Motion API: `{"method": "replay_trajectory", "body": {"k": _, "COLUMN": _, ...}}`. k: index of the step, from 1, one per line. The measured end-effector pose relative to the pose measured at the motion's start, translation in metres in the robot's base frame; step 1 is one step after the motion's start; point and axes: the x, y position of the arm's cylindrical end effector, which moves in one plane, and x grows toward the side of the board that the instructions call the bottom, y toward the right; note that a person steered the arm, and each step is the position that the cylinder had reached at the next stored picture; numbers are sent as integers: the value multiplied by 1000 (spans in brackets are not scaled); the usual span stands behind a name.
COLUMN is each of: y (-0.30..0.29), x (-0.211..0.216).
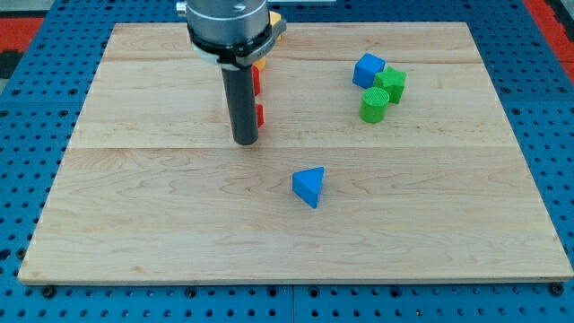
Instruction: Place the green blocks parallel to each other
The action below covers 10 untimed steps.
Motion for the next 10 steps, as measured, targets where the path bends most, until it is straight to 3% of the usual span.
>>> {"method": "replay_trajectory", "body": {"k": 1, "y": 1, "x": -5}}
{"method": "replay_trajectory", "body": {"k": 3, "y": 164, "x": 54}}
{"method": "replay_trajectory", "body": {"k": 4, "y": 192, "x": 40}}
{"method": "replay_trajectory", "body": {"k": 5, "y": 271, "x": -41}}
{"method": "replay_trajectory", "body": {"k": 6, "y": 278, "x": -125}}
{"method": "replay_trajectory", "body": {"k": 7, "y": 220, "x": -154}}
{"method": "replay_trajectory", "body": {"k": 9, "y": 225, "x": -57}}
{"method": "replay_trajectory", "body": {"k": 10, "y": 243, "x": -105}}
